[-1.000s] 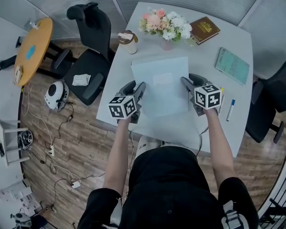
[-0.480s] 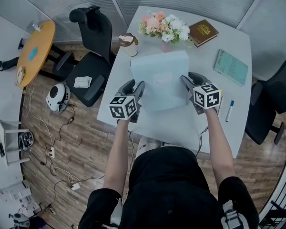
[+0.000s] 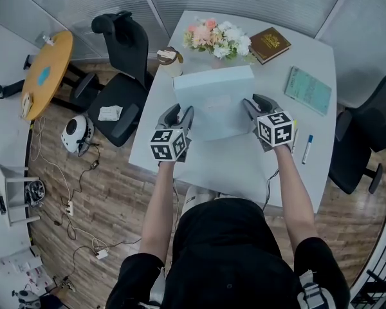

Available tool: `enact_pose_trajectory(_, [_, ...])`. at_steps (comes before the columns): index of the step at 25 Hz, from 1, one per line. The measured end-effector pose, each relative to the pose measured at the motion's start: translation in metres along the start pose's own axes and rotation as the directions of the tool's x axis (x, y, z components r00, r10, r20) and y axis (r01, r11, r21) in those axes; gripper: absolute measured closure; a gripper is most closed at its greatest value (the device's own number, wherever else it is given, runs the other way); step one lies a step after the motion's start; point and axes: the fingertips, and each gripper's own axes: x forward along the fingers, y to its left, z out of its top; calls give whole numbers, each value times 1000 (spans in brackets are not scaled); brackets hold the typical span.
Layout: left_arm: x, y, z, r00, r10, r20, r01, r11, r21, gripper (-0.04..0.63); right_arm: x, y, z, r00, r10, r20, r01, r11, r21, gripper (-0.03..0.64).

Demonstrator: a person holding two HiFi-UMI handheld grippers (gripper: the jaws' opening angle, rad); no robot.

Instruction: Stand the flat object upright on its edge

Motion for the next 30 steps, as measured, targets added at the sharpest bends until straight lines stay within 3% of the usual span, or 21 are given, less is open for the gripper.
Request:
enact_pose_trajectory(5, [2, -4, 3, 999, 13, 33, -14, 999, 43, 410, -3, -3, -1, 1000, -17, 20, 17, 1000, -17, 474])
enact_pose_trajectory(13, [0, -1, -2, 997, 27, 71, -30, 999, 39, 414, -6, 1, -4, 998, -21, 55, 23, 999, -39, 480])
enact_pose_trajectory(30, [-17, -9, -16, 998, 9, 65, -12, 999, 50, 414, -24, 13, -17, 999, -2, 43, 4, 999, -43, 489])
